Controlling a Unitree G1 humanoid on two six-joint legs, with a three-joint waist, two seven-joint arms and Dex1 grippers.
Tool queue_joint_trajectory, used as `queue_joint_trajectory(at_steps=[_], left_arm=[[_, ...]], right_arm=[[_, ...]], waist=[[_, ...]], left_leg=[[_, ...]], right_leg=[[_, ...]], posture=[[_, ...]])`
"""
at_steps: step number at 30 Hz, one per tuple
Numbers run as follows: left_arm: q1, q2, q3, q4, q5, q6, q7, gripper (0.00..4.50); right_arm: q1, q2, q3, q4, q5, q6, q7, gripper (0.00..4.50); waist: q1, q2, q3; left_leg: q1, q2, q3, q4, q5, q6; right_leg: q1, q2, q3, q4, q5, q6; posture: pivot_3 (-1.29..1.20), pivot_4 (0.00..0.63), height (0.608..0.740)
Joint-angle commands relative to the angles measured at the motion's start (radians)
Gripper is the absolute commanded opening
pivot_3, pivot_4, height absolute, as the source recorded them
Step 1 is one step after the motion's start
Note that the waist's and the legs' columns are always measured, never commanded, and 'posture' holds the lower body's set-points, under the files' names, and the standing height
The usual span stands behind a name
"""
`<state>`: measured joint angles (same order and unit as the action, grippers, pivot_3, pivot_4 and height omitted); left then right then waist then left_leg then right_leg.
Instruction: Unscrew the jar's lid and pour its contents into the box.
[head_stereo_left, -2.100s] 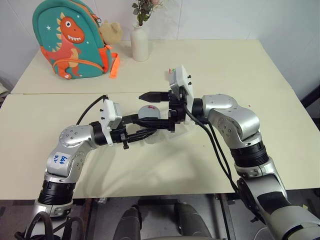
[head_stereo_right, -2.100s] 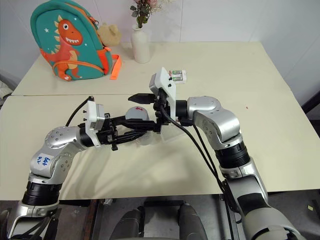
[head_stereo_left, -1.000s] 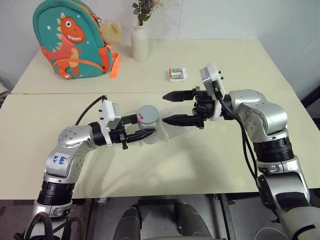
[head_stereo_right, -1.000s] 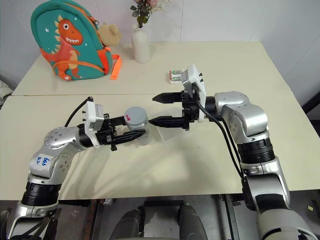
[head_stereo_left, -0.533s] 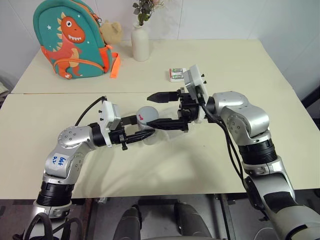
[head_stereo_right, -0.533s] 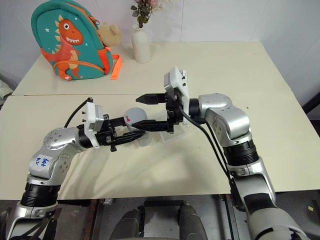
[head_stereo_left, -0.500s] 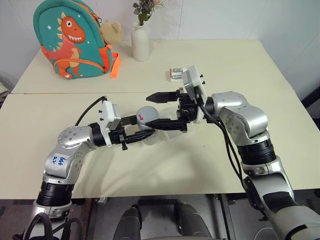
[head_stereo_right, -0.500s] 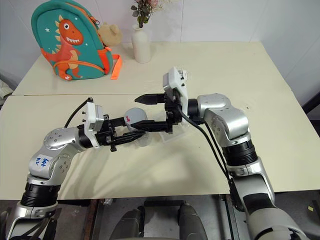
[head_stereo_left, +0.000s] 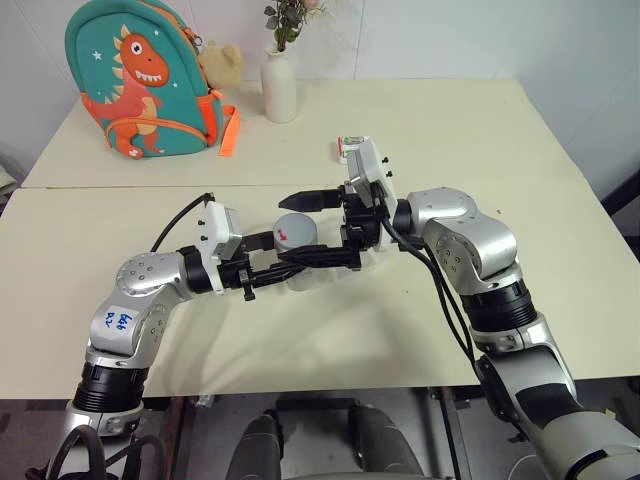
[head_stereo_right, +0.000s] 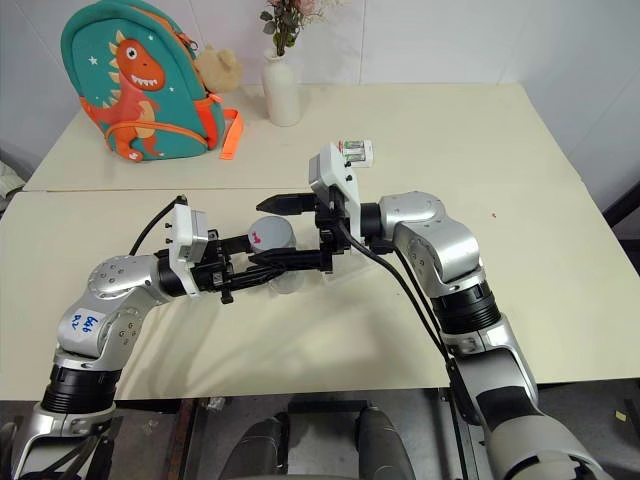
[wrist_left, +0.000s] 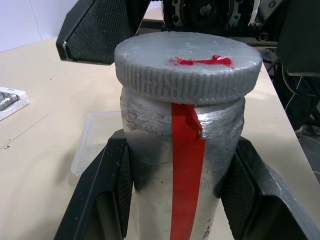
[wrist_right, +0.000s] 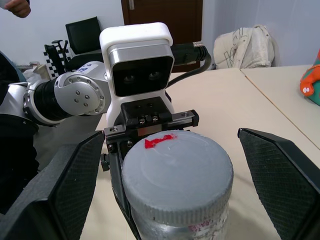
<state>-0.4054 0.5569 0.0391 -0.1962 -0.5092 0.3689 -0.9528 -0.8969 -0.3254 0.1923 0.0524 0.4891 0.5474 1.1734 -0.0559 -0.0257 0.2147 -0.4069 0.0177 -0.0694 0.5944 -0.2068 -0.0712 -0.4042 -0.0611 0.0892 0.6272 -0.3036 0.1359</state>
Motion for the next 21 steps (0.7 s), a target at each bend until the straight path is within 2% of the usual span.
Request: queue_joint_trajectory(at_steps=[1,4,10,17,21], left_arm=[[-0.013,0.008,0.021,-0.042,-0.019,-0.008,0.001,1.98],[-0.015,0.008,0.022,-0.042,-0.019,-0.010,0.002,1.98],[-0.013,0.011,0.026,-0.043,-0.021,-0.010,0.002,1.98],[0.016,0.033,0.051,-0.063,-0.033,0.000,-0.002,1.98],[0.025,0.045,0.068,-0.072,-0.042,0.009,0.005,1.98]], right_arm=[[-0.026,0.006,-0.007,-0.003,0.002,-0.012,0.003,3.58],[-0.028,0.006,-0.006,0.004,-0.001,-0.014,0.008,2.59],[-0.049,0.029,-0.062,-0.001,0.065,0.042,-0.023,2.55],[-0.068,0.055,-0.291,-0.078,0.370,0.247,-0.131,2.55],[-0.037,-0.003,-0.382,-0.037,0.303,0.163,-0.237,2.55]], waist=[[0.000,0.000,0.000],[0.000,0.000,0.000],[-0.001,0.000,0.000],[0.001,0.000,0.000],[0.002,0.000,0.000]], left_leg=[[0.000,0.000,0.000,0.000,0.000,0.000],[0.000,0.000,0.000,0.000,0.000,0.000],[0.000,0.000,0.000,0.000,0.000,0.000],[0.000,0.000,0.000,0.000,0.000,0.000],[0.000,0.000,0.000,0.000,0.000,0.000]], right_leg=[[0.000,0.000,0.000,0.000,0.000,0.000],[0.000,0.000,0.000,0.000,0.000,0.000],[0.000,0.000,0.000,0.000,0.000,0.000],[0.000,0.000,0.000,0.000,0.000,0.000],[0.000,0.000,0.000,0.000,0.000,0.000]], posture=[[0.00,0.150,0.740],[0.00,0.150,0.740],[0.00,0.150,0.740],[0.00,0.150,0.740],[0.00,0.150,0.740]])
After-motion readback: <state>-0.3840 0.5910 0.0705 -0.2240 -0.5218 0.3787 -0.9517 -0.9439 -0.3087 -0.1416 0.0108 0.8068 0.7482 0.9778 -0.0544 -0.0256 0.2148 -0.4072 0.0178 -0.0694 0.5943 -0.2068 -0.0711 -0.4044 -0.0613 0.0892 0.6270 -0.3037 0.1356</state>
